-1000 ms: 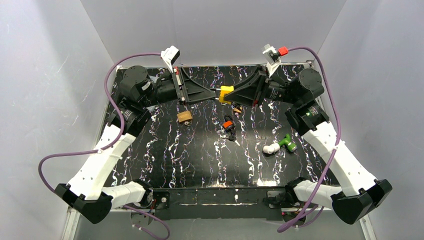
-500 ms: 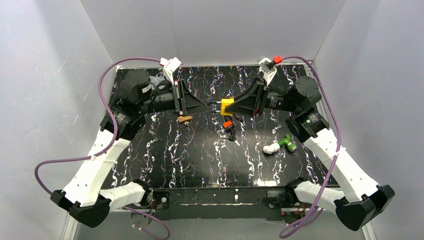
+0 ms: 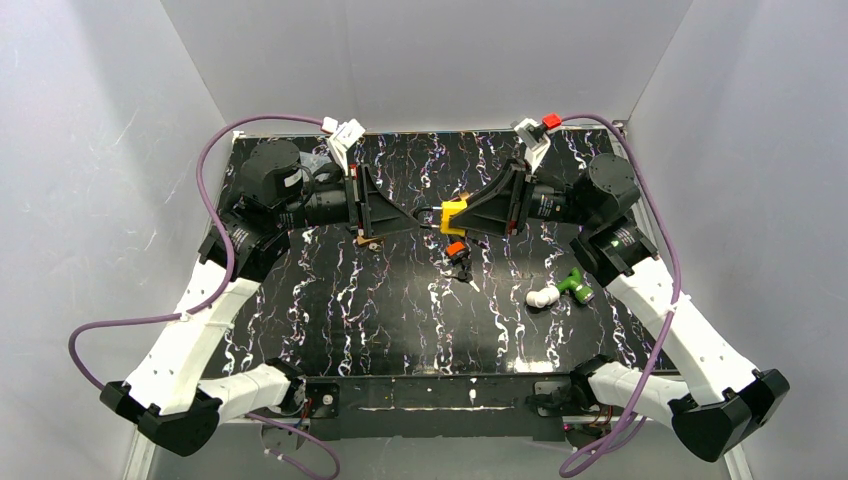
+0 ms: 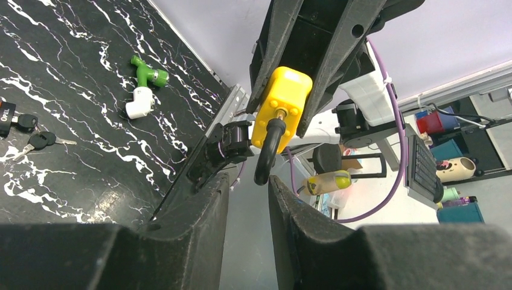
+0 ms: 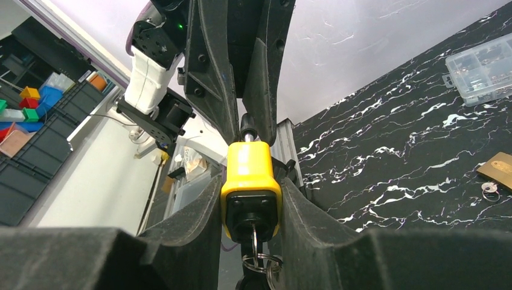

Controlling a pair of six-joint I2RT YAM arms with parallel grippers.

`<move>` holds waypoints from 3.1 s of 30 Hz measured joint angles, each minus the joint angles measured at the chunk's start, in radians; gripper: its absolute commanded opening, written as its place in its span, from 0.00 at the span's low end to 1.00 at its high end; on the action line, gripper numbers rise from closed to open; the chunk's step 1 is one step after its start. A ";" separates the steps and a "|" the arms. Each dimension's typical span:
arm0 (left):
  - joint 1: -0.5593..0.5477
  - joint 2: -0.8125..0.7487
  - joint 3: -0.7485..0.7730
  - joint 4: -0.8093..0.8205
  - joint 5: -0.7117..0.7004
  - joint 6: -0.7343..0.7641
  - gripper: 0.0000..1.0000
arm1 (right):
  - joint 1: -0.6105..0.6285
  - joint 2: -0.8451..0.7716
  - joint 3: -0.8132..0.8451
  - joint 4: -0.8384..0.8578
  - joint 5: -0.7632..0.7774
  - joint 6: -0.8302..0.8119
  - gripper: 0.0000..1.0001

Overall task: Lock with the key
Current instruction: Lock the lock.

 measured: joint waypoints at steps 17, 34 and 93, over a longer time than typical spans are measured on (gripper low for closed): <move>0.000 0.023 0.000 0.013 0.024 0.007 0.05 | 0.007 0.002 -0.006 -0.045 0.001 -0.011 0.01; -0.010 0.020 -0.004 0.012 0.023 0.034 0.00 | 0.004 0.025 -0.019 0.005 -0.032 0.072 0.01; -0.083 -0.031 -0.003 -0.062 -0.160 -0.001 0.00 | 0.106 0.060 0.021 -0.035 0.095 0.071 0.01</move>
